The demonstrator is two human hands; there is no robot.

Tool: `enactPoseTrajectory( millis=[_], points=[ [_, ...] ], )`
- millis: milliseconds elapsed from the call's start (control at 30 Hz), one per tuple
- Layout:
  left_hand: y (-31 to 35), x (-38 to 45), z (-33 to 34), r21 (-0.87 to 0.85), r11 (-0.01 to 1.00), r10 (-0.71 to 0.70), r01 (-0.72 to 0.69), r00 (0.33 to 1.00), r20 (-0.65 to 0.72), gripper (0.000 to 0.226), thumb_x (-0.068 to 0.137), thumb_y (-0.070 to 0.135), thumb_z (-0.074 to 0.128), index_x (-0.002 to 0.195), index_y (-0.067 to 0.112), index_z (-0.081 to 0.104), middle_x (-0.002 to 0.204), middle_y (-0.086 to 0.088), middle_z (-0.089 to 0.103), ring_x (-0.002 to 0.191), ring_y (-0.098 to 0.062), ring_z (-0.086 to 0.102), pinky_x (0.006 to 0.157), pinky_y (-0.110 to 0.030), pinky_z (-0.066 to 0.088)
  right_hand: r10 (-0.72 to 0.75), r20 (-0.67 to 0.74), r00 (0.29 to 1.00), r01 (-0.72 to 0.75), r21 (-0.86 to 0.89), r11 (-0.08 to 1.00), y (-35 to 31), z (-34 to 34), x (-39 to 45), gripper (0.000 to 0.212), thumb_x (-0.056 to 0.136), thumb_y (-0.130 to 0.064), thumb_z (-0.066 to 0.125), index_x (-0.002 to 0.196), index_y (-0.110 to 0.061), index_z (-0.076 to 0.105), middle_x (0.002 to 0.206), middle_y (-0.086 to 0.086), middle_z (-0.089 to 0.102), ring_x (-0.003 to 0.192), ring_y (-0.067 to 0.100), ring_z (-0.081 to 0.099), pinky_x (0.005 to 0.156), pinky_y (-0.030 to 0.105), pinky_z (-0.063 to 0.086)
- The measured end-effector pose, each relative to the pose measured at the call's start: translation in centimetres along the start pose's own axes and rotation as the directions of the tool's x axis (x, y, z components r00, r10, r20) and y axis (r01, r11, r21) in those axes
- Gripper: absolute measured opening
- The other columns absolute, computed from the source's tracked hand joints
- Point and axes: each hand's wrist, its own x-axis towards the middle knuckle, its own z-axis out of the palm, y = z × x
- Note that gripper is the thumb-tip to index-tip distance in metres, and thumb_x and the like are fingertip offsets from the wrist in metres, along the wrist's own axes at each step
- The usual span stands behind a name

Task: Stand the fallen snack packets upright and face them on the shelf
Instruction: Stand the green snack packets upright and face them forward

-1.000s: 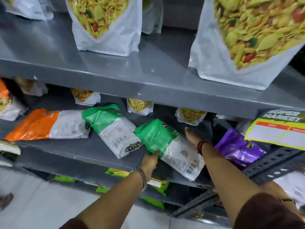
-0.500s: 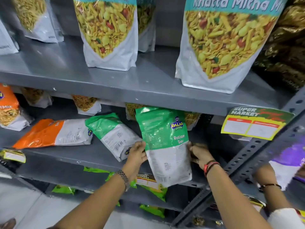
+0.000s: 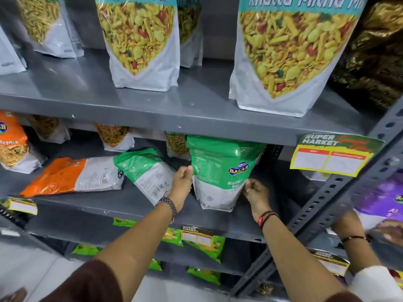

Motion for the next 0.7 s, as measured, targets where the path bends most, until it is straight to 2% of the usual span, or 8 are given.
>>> enactPoseTrajectory(
  millis=[100, 200, 333, 367, 433, 500, 567, 700],
  points=[
    [-0.9, -0.2, -0.2, -0.024, 1.000, -0.017, 0.015, 0.995, -0.097, 0.032, 0.097, 0.023, 0.042, 0.117, 0.000, 0.051, 0.097, -0.005, 0.054, 0.098, -0.018, 0.050, 0.096, -0.036, 0.044, 0.047, 0.031, 0.998, -0.051, 0.120, 0.992, -0.1, 0.0, 0.0, 0.020, 0.096, -0.009, 0.046, 0.090, -0.009, 0.065, 0.103, 0.010, 0.063, 0.099, 0.021, 0.055, 0.091, 0.034, 0.045],
    [-2.2, -1.6, -0.1, -0.043, 0.991, -0.130, 0.126, 0.987, -0.097, 0.015, 0.095, 0.014, 0.042, 0.099, 0.002, 0.048, 0.075, 0.002, 0.043, 0.087, -0.018, 0.042, 0.083, -0.036, 0.043, 0.097, 0.079, 0.992, -0.107, 0.127, 0.986, -0.2, -0.5, 0.1, 0.041, 0.099, -0.023, 0.037, 0.124, 0.006, 0.052, 0.120, 0.014, 0.058, 0.113, 0.025, 0.056, 0.096, 0.033, 0.042],
    [-3.2, -3.5, 1.1, -0.059, 0.948, -0.308, 0.313, 0.948, 0.084, 0.019, 0.095, 0.018, 0.044, 0.076, 0.019, 0.043, 0.077, 0.000, 0.043, 0.072, -0.012, 0.046, 0.074, -0.029, 0.042, 0.117, 0.071, 0.991, -0.121, 0.051, 0.991, 0.2, -1.1, -0.3, 0.049, 0.100, -0.029, 0.033, 0.130, 0.007, 0.047, 0.132, 0.023, 0.056, 0.123, 0.035, 0.053, 0.102, 0.039, 0.041],
    [-3.4, -3.8, 1.5, -0.040, 0.938, -0.336, 0.344, 0.931, 0.141, 0.012, 0.096, 0.022, 0.043, 0.087, 0.017, 0.049, 0.088, -0.002, 0.048, 0.083, -0.015, 0.051, 0.082, -0.031, 0.044, 0.116, 0.058, 0.992, -0.119, 0.051, 0.992, 0.4, -1.2, -0.5, 0.049, 0.100, -0.029, 0.034, 0.129, 0.008, 0.048, 0.131, 0.025, 0.056, 0.122, 0.037, 0.054, 0.101, 0.040, 0.043],
    [-3.9, -3.7, 2.3, 0.012, 0.930, -0.360, 0.366, 0.909, 0.210, 0.031, 0.097, 0.031, 0.040, 0.121, 0.012, 0.048, 0.118, -0.005, 0.048, 0.113, -0.020, 0.049, 0.099, -0.034, 0.041, 0.101, 0.033, 0.994, -0.103, 0.050, 0.993, 0.9, -1.5, -1.1, 0.045, 0.100, -0.027, 0.035, 0.121, 0.009, 0.052, 0.122, 0.025, 0.060, 0.112, 0.038, 0.060, 0.091, 0.038, 0.049],
    [-4.2, -3.0, 3.0, 0.034, 0.939, -0.341, 0.341, 0.921, 0.187, 0.046, 0.097, 0.036, 0.036, 0.136, 0.012, 0.040, 0.137, -0.005, 0.045, 0.120, -0.019, 0.045, 0.102, -0.034, 0.038, 0.076, 0.030, 0.997, -0.077, 0.039, 0.996, 1.4, -1.6, -2.2, 0.039, 0.100, -0.026, 0.035, 0.108, 0.004, 0.059, 0.105, 0.020, 0.066, 0.088, 0.031, 0.066, 0.068, 0.025, 0.057],
    [-4.5, -2.1, 3.8, 0.019, 0.939, -0.344, 0.344, 0.928, 0.142, 0.048, 0.097, 0.038, 0.034, 0.138, 0.014, 0.040, 0.144, -0.006, 0.043, 0.125, -0.022, 0.046, 0.106, -0.034, 0.036, 0.068, 0.037, 0.997, -0.069, 0.030, 0.997, 2.3, -1.6, -3.2, 0.034, 0.099, -0.025, 0.037, 0.088, -0.003, 0.060, 0.084, 0.011, 0.067, 0.068, 0.018, 0.063, 0.051, 0.015, 0.055],
    [-4.7, 0.2, 5.3, -0.045, 0.938, -0.337, 0.345, 0.934, 0.122, 0.047, 0.097, 0.040, 0.031, 0.128, 0.012, 0.053, 0.141, -0.011, 0.052, 0.126, -0.025, 0.051, 0.110, -0.039, 0.038, 0.037, 0.142, 0.989, -0.039, 0.008, 0.999, 3.7, -0.8, -5.0, 0.038, 0.099, -0.026, 0.037, 0.073, -0.010, 0.058, 0.073, 0.007, 0.064, 0.065, 0.017, 0.064, 0.055, 0.016, 0.056]
  ],
)
